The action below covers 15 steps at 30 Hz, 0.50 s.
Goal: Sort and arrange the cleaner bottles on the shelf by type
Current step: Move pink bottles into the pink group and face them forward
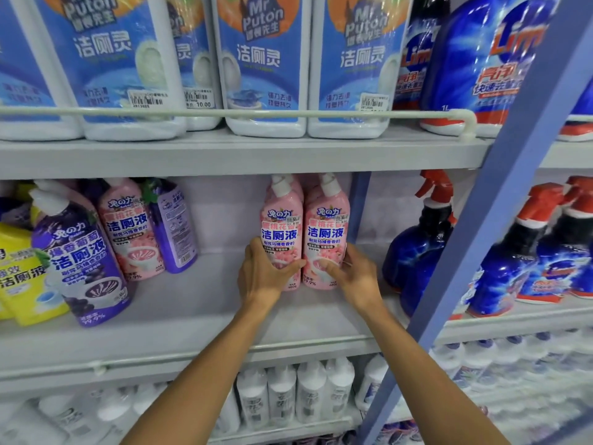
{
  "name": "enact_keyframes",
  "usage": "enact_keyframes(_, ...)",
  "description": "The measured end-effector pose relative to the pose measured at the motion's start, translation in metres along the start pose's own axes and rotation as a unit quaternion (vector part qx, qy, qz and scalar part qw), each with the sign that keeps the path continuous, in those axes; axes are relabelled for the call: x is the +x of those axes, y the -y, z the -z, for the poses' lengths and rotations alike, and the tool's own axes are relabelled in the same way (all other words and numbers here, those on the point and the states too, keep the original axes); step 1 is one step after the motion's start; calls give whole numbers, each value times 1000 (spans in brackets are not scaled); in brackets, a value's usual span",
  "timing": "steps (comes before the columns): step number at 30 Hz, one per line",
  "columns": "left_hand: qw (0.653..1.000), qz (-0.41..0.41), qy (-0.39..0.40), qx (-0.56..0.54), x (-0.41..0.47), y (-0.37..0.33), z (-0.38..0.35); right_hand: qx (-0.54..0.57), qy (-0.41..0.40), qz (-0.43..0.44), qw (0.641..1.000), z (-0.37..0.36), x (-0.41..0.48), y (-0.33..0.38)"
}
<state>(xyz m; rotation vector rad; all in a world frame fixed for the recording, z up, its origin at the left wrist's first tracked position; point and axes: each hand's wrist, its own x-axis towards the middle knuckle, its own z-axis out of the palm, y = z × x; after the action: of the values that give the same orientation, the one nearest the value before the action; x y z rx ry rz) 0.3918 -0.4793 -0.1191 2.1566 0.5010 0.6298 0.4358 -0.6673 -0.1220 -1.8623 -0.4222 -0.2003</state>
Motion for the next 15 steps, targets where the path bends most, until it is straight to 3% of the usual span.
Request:
enact_keyframes(7,994,-10,47,-95,0,23,3,35,-56,3,998,-3,-3,-5)
enact_keyframes(15,994,-2,24,-106,-3,17,-5,34,-53,-15,998,-9,5,-3)
